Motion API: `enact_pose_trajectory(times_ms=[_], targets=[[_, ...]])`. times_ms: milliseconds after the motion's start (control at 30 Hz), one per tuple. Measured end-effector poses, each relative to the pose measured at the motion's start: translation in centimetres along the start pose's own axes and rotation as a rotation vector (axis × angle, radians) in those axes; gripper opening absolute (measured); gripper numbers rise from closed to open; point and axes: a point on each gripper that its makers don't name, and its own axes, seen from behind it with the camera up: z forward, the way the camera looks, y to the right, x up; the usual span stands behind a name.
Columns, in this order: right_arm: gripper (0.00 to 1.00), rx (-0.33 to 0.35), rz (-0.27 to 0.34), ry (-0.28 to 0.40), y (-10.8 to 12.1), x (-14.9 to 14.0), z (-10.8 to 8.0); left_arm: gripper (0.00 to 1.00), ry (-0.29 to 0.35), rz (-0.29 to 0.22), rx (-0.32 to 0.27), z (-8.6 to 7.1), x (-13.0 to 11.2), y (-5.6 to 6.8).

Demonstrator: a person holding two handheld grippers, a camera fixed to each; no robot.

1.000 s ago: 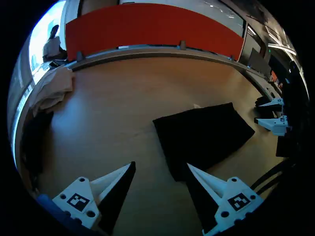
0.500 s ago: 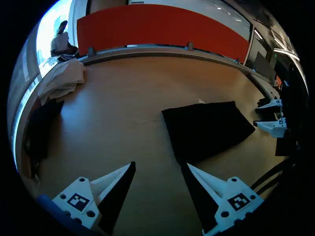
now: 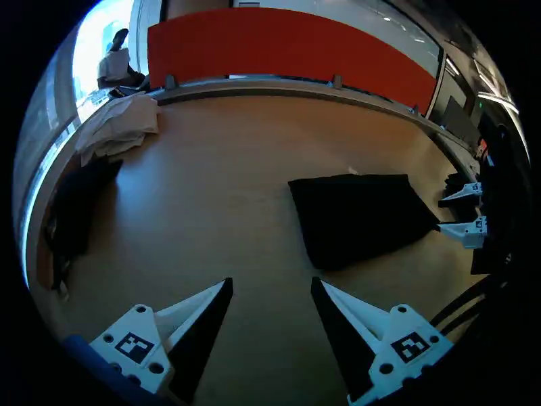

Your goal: Fold towel

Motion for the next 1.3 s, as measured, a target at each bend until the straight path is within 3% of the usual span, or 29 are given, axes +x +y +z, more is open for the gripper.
enact_pose_trajectory(times_ms=[533, 867, 1133, 1300], targets=[[0.5, 0.044, 0.013, -0.044, -0.4, -2.2, 0.2, 0.85, -0.009, -0.019, -0.002, -0.7, -1.0, 0.0], [0.2, 0.047, 0.007, -0.048, -0.2, -2.4, 0.1, 0.85, -0.014, -0.025, -0.002, -1.1, -1.5, 0.1], [0.18, 0.041, 0.0, -0.042, -0.1, -1.9, 0.2, 0.85, -0.018, -0.025, -0.003, -1.2, -1.7, 0.1], [0.08, 0.054, -0.01, -0.037, -0.4, -1.6, 0.2, 0.85, -0.019, -0.023, -0.005, -1.2, -1.7, 0.1]])
